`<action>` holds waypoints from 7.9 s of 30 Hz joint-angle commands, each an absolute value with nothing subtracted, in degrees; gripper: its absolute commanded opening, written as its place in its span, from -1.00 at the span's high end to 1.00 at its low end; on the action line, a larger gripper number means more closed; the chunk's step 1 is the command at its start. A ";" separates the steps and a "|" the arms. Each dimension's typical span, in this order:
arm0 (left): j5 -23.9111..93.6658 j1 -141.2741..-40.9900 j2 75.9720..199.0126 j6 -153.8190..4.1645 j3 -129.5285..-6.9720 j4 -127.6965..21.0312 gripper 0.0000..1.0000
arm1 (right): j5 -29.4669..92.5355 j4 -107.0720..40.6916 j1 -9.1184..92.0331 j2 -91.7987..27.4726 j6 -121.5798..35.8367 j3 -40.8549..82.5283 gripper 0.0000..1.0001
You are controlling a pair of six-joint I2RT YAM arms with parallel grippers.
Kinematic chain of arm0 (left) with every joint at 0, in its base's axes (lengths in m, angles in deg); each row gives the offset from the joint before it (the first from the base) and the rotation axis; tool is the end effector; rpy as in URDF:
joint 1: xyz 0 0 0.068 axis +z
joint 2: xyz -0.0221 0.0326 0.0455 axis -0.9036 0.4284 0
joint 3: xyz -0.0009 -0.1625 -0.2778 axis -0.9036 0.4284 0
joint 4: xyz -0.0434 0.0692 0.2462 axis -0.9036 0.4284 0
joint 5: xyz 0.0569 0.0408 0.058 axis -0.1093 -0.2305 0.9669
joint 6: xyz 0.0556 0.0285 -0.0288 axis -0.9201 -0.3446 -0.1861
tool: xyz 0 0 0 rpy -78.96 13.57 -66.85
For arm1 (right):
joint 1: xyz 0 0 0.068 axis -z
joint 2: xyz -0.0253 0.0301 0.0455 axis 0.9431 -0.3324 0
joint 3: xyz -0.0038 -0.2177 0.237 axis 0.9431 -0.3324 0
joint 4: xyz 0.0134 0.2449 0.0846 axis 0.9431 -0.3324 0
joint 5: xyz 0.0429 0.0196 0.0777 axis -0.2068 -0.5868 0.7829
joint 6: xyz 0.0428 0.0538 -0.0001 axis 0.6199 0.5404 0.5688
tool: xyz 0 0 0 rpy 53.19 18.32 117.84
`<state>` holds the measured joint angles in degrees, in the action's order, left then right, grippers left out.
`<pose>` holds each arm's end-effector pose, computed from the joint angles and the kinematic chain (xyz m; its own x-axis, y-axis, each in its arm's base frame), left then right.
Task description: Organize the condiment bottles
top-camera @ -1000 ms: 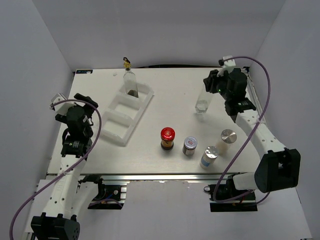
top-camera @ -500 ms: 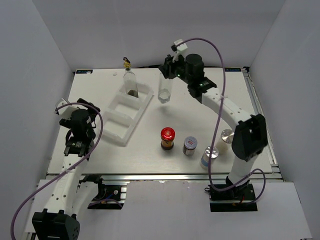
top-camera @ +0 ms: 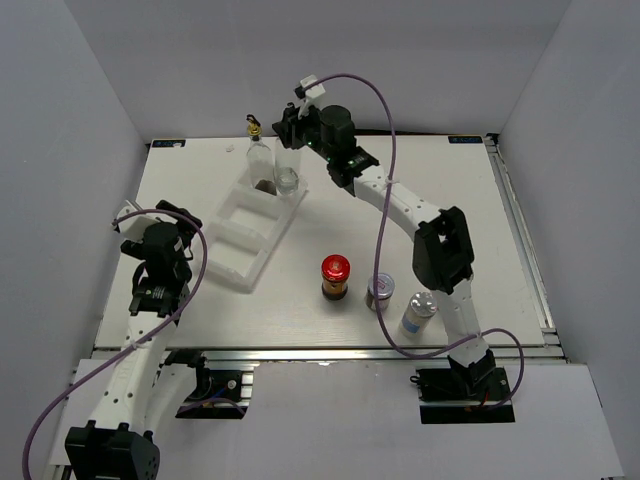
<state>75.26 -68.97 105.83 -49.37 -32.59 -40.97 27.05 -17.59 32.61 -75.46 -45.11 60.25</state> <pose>0.1586 0.0177 0.3234 0.0267 -0.5137 -0.8575 -0.5330 0.7184 -0.4470 0.4520 0.3566 0.4056 0.0252 0.1208 -0.9924 -0.6616 0.7462 0.0740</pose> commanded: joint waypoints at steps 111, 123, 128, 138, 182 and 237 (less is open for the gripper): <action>61.24 -122.46 138.46 -68.48 -49.25 -40.17 -0.96 | 5.09 -38.48 53.45 -4.79 -30.44 -9.36 -0.79; 62.21 -124.31 145.05 -70.50 -52.07 -38.74 -0.96 | 2.62 -37.69 53.45 1.28 -30.96 -12.17 -0.79; 62.30 -124.31 146.72 -70.15 -53.64 -40.42 -0.43 | 2.01 -37.69 53.53 2.07 -31.40 -12.61 -0.79; 81.61 -124.05 142.34 -68.04 -59.18 -40.95 1.00 | 1.04 -36.02 53.53 2.69 -32.02 -13.84 -0.79; 61.95 -77.55 152.96 -67.69 -61.21 -50.43 0.39 | 1.21 -40.41 53.80 1.10 -32.98 -13.05 -0.79; 87.61 -77.73 111.57 -49.41 -46.80 -22.66 -0.96 | 12.73 -61.95 23.74 -24.20 -33.87 -7.43 -0.37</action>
<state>84.20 -77.82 113.79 -52.15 -47.78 -25.06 10.86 -62.42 24.04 -23.16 -35.10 -7.44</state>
